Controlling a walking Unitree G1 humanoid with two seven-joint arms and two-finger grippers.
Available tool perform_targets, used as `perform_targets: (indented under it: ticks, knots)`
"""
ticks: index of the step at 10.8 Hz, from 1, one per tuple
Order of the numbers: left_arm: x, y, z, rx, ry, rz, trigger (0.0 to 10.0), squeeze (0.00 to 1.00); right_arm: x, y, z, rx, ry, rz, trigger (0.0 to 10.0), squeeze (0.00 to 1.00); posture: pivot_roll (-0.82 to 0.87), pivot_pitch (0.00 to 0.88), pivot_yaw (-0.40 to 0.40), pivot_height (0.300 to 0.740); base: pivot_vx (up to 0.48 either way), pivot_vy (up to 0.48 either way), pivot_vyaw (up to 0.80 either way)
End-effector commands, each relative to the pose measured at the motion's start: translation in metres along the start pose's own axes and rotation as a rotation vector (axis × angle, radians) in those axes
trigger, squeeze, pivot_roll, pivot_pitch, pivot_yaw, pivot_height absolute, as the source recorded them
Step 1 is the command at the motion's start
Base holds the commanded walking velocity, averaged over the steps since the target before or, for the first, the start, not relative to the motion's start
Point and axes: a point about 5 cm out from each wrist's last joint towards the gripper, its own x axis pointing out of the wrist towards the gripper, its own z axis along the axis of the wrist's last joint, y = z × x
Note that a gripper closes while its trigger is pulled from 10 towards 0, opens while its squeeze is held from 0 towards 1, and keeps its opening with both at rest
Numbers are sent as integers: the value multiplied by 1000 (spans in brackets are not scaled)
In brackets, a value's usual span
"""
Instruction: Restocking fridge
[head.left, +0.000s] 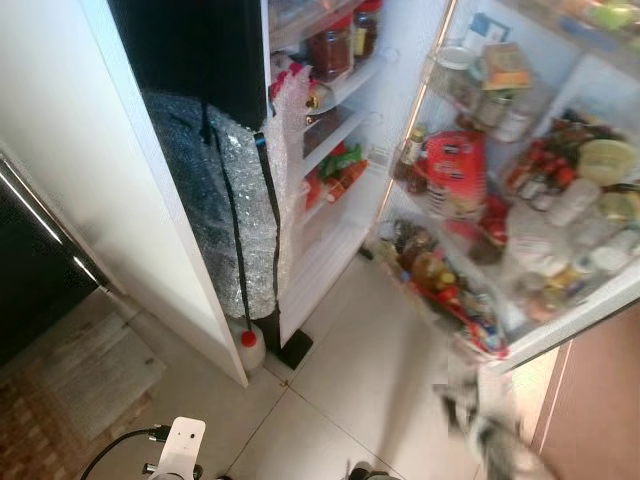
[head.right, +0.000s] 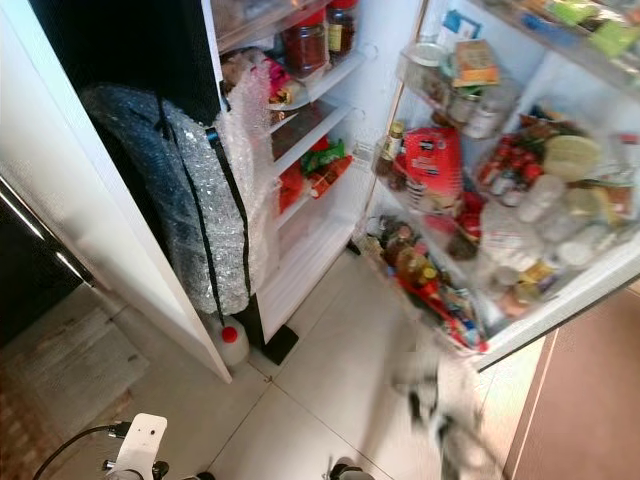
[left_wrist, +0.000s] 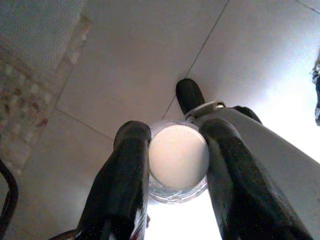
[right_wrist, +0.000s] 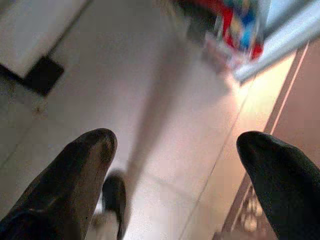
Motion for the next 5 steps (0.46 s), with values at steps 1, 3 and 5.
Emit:
perform_targets:
  ticks: [1, 3, 5]
  knots:
    - [-1, -3, -9, -11, 32, -9, 10000, 0, -4, 2, -20, 23, 74, 5, 10000, 0, -140, 184, -66, 740, 0, 0, 0]
    - [-1, -3, -10, -17, 34, -8, 10000, 0, -14, 13, -53, 15, 182, 40, 10000, 0, -128, 190, -66, 740, 0, 0, 0]
    - [-1, 0, -10, -14, 35, -5, 10000, 0, -18, 24, -62, 34, 191, 84, 10000, 0, -123, 194, -57, 740, 0, 0, 0]
